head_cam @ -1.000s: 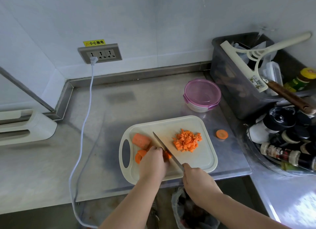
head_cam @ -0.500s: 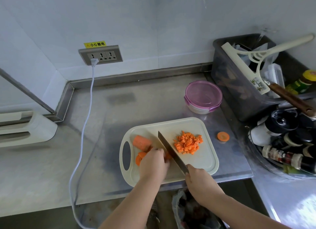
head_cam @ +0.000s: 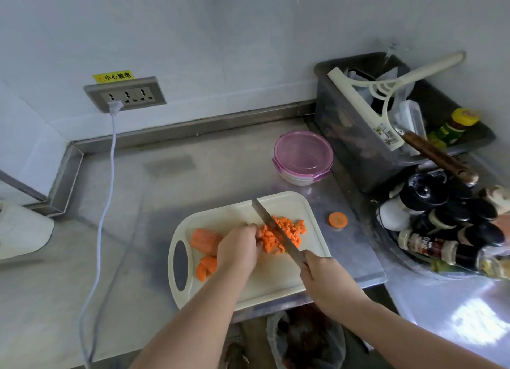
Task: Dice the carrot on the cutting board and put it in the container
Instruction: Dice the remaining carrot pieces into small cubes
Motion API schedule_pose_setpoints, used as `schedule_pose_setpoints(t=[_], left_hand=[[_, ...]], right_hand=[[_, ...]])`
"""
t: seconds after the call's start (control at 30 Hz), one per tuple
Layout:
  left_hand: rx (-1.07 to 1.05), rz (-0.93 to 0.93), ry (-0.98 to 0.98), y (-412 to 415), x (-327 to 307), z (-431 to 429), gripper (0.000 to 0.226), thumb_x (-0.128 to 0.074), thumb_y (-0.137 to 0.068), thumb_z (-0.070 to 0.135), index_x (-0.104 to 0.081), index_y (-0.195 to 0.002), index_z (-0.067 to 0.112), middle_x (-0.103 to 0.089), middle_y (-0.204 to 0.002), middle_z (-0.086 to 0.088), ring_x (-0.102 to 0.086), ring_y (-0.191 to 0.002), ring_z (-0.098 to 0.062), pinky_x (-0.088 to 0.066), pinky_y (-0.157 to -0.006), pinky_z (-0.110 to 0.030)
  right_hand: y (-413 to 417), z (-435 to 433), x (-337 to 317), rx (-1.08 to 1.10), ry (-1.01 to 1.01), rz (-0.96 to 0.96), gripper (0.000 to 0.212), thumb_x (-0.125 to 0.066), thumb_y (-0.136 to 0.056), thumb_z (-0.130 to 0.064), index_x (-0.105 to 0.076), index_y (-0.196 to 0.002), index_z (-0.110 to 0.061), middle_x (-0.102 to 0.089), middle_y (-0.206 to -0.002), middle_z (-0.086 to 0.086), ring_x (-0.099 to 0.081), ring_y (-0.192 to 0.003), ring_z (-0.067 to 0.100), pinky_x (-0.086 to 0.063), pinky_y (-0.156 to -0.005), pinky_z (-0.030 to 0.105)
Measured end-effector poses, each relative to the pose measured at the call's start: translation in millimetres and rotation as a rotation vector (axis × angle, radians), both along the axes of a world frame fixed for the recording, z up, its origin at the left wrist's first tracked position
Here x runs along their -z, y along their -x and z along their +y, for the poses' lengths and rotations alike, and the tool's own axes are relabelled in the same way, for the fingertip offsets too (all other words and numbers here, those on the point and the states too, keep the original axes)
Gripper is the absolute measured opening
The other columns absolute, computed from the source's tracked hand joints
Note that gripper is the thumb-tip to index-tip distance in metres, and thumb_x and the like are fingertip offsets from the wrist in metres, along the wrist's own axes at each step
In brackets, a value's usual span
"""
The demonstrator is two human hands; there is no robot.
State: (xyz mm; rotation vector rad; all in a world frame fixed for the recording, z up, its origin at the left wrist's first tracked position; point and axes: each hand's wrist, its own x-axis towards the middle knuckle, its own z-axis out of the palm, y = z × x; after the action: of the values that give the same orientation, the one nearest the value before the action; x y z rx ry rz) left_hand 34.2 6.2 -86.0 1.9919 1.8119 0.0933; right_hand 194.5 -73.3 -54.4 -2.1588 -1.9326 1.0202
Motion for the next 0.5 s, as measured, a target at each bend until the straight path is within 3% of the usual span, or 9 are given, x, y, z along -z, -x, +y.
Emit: schedule_pose_setpoints(t=[0.2, 0.3, 0.37, 0.5], left_hand=[[-0.023, -0.150, 0.017, 9, 0, 4, 0.019, -0.061, -0.089, 0.015, -0.067, -0.106, 0.017, -0.068, -0.107, 0.000, -0.063, -0.100, -0.018, -0.047, -0.083, -0.028], [-0.185, -0.277, -0.034, 17, -2, -3, 0.015, -0.058, -0.090, 0.008, -0.067, -0.101, 0.012, -0.069, -0.102, 0.000, -0.064, -0.097, -0.017, -0.046, -0.082, -0.024], [-0.318, -0.372, -0.054, 23, -7, -7, 0.016, -0.055, -0.092, 0.007, -0.067, -0.103, 0.011, -0.068, -0.101, 0.002, -0.062, -0.099, -0.015, -0.041, -0.082, -0.019], [-0.508, -0.525, -0.153, 38, -25, -5, 0.019, -0.050, -0.096, 0.010, -0.066, -0.103, 0.019, -0.067, -0.097, 0.002, -0.064, -0.095, -0.023, -0.049, -0.084, -0.032]], right_hand=[[-15, 2, 0, -0.002, -0.062, -0.027, 0.023, -0.035, -0.101, -0.028, -0.052, -0.114, -0.018, -0.052, -0.072, -0.002, -0.053, -0.066, 0.021, -0.032, -0.048, 0.025], [-19, 1, -6, -0.034, -0.135, -0.078, 0.034, -0.036, -0.101, -0.033, -0.044, -0.134, -0.029, -0.063, -0.093, -0.003, -0.060, -0.083, 0.020, -0.044, -0.062, 0.029], [-22, 1, -7, -0.071, -0.200, -0.131, 0.036, -0.038, -0.101, -0.033, -0.040, -0.137, -0.033, -0.064, -0.103, -0.007, -0.062, -0.089, 0.018, -0.042, -0.064, 0.027], [-30, 1, -5, -0.125, -0.359, -0.189, 0.038, -0.046, -0.098, -0.030, -0.047, -0.136, -0.031, -0.067, -0.099, -0.006, -0.063, -0.077, 0.022, -0.033, -0.061, 0.024]])
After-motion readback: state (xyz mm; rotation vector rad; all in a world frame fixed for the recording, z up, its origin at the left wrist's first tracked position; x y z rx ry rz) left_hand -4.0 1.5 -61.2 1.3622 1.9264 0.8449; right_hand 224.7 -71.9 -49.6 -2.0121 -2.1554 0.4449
